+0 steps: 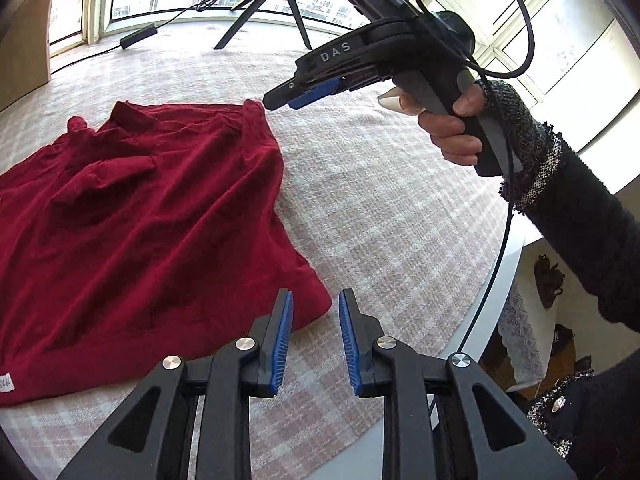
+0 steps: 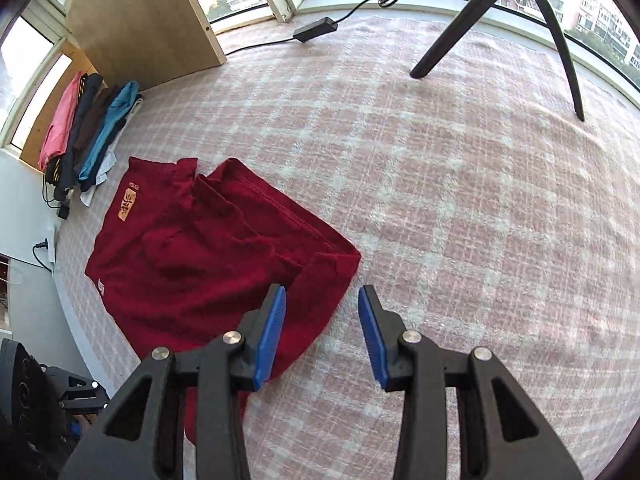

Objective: Fold clothes
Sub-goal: 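Open both tools and move them back over the spread sweater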

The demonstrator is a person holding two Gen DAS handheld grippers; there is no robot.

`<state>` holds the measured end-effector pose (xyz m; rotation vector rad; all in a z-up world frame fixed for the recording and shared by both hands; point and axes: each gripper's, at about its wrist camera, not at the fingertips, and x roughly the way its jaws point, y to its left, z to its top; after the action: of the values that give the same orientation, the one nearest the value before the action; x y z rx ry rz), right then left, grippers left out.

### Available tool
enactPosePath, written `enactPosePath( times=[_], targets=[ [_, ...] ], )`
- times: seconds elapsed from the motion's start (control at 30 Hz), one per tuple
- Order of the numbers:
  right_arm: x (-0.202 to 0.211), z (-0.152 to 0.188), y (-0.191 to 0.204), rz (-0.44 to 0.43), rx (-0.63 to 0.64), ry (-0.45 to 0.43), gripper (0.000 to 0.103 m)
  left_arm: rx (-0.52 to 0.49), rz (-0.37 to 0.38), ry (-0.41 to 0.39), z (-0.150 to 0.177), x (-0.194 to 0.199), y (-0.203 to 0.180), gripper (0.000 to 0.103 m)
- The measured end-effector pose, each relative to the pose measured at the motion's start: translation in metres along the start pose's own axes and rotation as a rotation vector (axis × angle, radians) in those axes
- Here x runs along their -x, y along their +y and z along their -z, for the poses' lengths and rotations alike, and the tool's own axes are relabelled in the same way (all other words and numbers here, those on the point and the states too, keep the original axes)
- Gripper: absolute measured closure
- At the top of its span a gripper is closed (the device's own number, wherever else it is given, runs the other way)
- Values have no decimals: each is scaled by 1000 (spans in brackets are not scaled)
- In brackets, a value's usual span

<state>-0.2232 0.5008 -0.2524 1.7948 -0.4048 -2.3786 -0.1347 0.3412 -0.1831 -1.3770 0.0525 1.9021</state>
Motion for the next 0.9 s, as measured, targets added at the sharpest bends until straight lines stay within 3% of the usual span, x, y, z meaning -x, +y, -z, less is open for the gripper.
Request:
enactPosePath(
  times=[0.2,0.37,0.43,0.57,0.7,0.8,0.9],
  targets=[
    [0,13,-15,-84,-20,-37,65,19,-106,88,2,-33,12,80],
    [-7,-4,-12,-57,42,-2,65,54,-115,56,3,-19,10,81],
    [-3,-9,-9,23,79,-27,65,42,-121,32,3,-9,2,80],
    [16,-23,-4,-26,126,-88,65,56,-112,28,5,-4,-1,79],
    [2,-40,29,-41,274,-31,65,76,-131,54,9,-12,3,79],
    [-31,-48,58,-12,375,61,65,95,-156,41,15,-8,6,79],
    [-56,-51,77,20,436,97,65,138,-192,13,22,7,18,79]
  ],
)
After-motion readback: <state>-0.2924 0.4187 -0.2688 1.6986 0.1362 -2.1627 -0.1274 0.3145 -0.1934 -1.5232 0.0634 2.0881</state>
